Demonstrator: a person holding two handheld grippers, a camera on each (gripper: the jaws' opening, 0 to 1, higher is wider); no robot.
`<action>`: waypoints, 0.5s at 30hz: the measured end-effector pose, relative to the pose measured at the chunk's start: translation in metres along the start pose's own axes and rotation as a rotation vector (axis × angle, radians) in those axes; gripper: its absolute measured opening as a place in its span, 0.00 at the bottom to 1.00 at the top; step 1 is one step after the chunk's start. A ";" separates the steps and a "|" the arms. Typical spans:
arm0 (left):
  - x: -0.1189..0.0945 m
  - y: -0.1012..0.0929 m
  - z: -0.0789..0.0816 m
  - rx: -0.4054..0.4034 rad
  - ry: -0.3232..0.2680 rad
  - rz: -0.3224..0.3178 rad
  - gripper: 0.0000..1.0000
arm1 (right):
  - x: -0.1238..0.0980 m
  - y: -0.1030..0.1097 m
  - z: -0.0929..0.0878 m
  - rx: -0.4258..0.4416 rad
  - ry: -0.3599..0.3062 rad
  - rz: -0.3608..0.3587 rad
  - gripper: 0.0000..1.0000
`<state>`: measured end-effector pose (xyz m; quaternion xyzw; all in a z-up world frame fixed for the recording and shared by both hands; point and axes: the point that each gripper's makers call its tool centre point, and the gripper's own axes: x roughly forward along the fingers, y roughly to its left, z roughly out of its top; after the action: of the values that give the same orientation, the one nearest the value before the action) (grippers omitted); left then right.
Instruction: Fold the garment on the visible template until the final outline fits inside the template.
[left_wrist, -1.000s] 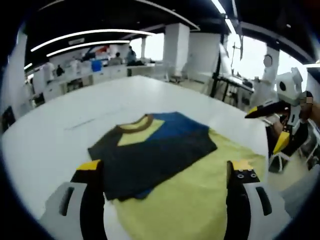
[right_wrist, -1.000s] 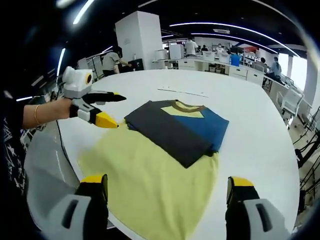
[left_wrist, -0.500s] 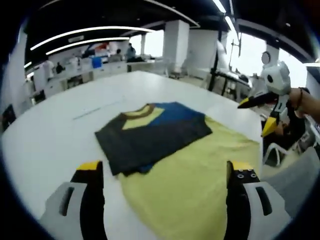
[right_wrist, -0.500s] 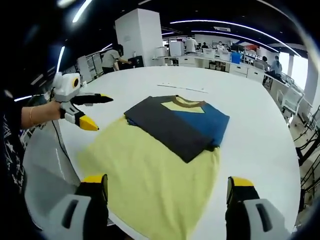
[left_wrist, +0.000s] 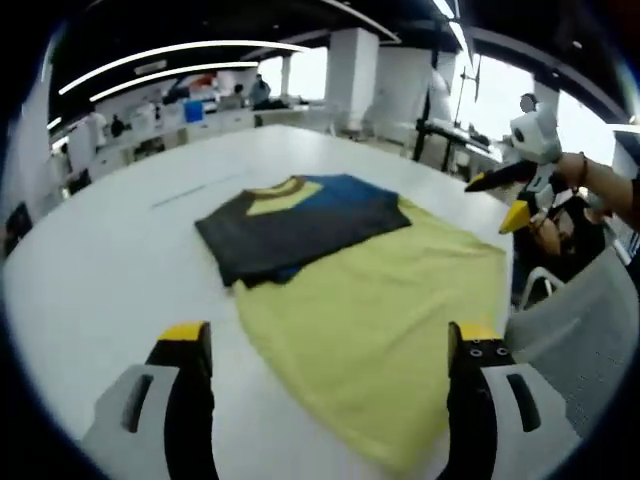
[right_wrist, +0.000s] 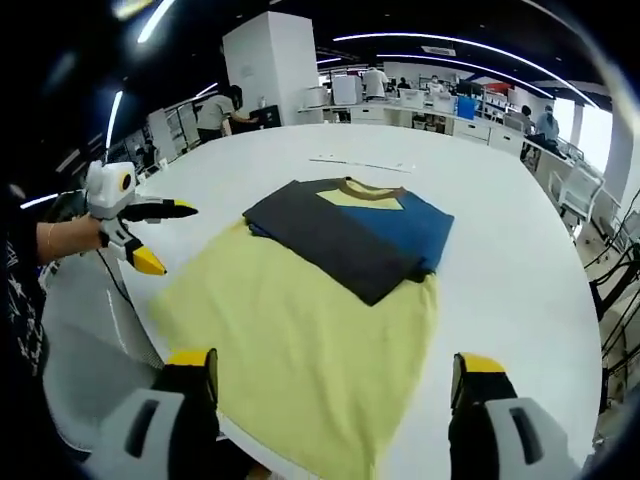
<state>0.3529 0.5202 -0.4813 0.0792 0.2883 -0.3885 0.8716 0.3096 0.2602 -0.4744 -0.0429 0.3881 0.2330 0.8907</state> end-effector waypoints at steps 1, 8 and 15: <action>-0.002 0.000 -0.003 -0.004 0.003 0.002 0.92 | 0.000 0.000 -0.002 0.002 0.003 -0.001 0.97; -0.012 -0.008 -0.022 -0.012 0.033 0.001 0.86 | 0.000 0.004 -0.021 0.027 0.031 0.004 0.95; -0.017 -0.017 -0.042 -0.035 0.067 0.006 0.78 | 0.001 0.006 -0.041 0.055 0.060 0.006 0.92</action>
<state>0.3129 0.5347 -0.5043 0.0779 0.3237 -0.3781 0.8639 0.2797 0.2555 -0.5026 -0.0245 0.4210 0.2234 0.8788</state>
